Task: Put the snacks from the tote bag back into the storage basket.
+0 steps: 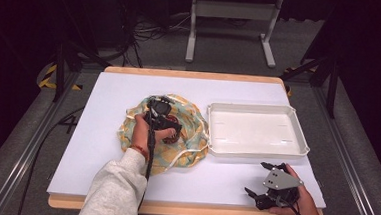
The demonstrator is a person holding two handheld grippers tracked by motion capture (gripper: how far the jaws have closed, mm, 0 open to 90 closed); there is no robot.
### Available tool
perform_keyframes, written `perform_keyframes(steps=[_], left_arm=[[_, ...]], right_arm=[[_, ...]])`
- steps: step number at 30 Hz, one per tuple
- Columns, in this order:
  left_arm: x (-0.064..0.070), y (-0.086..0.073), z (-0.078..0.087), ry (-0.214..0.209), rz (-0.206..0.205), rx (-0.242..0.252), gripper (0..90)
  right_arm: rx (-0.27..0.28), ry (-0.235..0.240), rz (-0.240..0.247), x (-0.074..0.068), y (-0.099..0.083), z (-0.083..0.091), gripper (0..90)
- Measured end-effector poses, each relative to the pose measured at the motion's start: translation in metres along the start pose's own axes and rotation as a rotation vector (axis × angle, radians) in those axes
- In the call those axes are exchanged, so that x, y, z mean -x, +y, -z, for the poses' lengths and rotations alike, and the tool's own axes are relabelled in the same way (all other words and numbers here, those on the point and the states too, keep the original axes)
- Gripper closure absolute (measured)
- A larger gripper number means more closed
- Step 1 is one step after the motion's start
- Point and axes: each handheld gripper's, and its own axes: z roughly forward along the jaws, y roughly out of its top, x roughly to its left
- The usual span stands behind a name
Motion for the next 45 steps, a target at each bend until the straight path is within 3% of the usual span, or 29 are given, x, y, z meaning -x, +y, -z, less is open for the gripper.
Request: perform_keyframes(steps=[18,45], left_arm=[[-0.009,-0.004,0.014,0.001,0.007,0.014,25.6],[-0.005,0.018,0.043,0.033,-0.005,0.035,25.6]], right_arm=[[-0.004,0.008,0.007,-0.001,0.001,-0.001,7.2],[-0.001,0.011,0.003,0.0,0.001,-0.001,7.2]])
